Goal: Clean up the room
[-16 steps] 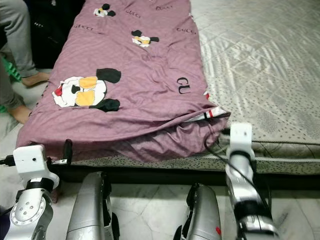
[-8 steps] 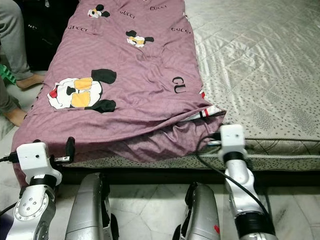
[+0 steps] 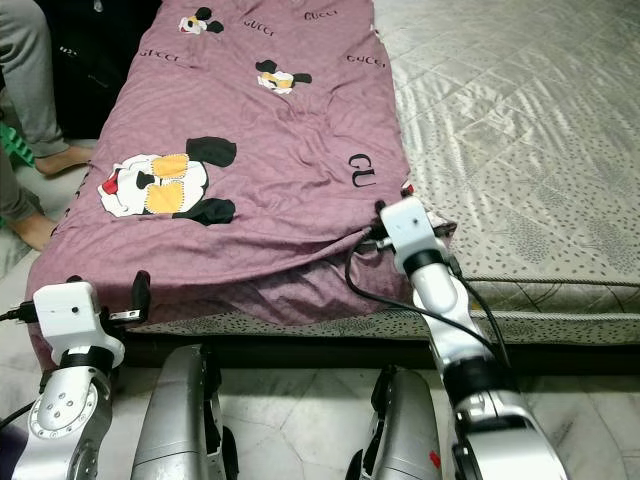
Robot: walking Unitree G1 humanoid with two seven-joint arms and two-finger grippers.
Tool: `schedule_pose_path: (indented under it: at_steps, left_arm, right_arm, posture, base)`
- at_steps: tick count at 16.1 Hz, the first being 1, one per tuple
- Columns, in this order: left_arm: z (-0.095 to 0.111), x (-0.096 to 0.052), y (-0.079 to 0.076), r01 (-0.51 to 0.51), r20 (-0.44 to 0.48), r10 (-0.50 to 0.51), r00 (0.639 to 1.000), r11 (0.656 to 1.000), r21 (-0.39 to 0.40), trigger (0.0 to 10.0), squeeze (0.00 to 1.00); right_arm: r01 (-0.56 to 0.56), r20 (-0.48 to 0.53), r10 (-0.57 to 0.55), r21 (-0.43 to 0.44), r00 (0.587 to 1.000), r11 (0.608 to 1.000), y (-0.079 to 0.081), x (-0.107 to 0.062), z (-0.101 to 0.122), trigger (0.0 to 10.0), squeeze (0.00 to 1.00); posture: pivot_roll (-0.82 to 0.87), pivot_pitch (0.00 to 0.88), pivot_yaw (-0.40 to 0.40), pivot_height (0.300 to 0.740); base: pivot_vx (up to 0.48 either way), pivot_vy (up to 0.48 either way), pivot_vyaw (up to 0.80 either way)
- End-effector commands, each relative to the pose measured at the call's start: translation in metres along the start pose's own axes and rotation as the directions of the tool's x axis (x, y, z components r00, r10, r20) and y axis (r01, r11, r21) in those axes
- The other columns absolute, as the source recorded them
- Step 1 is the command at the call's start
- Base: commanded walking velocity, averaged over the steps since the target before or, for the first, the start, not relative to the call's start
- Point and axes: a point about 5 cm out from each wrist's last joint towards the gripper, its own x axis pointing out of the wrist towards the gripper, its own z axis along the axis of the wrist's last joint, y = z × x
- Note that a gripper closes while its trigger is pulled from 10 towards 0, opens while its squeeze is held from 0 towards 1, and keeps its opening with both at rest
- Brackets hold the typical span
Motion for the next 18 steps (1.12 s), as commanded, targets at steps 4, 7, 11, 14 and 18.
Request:
schedule_pose_path:
  at_steps: [4, 7, 11, 14, 18]
  left_arm:
    - [-0.001, -0.005, 0.005, -0.003, -0.011, 0.003, 1.000, 1.000, 0.006, 10.0, 0.00]
    - [-0.002, -0.004, 0.004, 0.004, -0.015, -0.004, 1.000, 1.000, 0.007, 10.0, 0.00]
    - [-0.001, -0.003, 0.002, 0.011, -0.014, -0.011, 1.000, 1.000, 0.004, 10.0, 0.00]
    - [-0.003, -0.005, 0.004, 0.007, -0.020, -0.007, 1.000, 1.000, 0.004, 10.0, 0.00]
    - [-0.002, 0.000, -0.002, 0.025, -0.017, -0.025, 1.000, 1.000, -0.005, 10.0, 0.00]
  right_arm:
    - [-0.011, 0.031, 0.014, -0.090, 0.999, 0.996, -0.005, 0.003, 0.001, 10.0, 1.00]
    - [0.022, -0.006, -0.024, -0.153, 1.000, 0.988, -0.021, -0.010, -0.015, 10.0, 1.00]
    - [0.081, -0.061, -0.091, -0.152, 0.994, 0.985, -0.040, -0.034, -0.036, 10.0, 0.00]
    - [-0.009, -0.044, 0.003, -0.125, 0.999, 0.992, -0.026, -0.069, -0.046, 10.0, 0.00]
    - [-0.028, -0.018, 0.026, -0.116, 1.000, 0.993, -0.017, -0.073, -0.041, 10.0, 0.00]
  posture:
    - [0.16, 0.158, -0.002, 0.507]
    - [0.15, 0.159, 0.006, 0.507]
    - [0.14, 0.160, 0.006, 0.507]
    - [0.12, 0.165, 0.007, 0.507]
    - [0.11, 0.161, 0.013, 0.507]
  base:
    - [0.000, 0.000, 0.00]
    - [0.000, 0.000, 0.00]
    - [0.000, 0.000, 0.00]
    - [0.000, 0.000, 0.00]
    - [0.000, 0.000, 0.00]
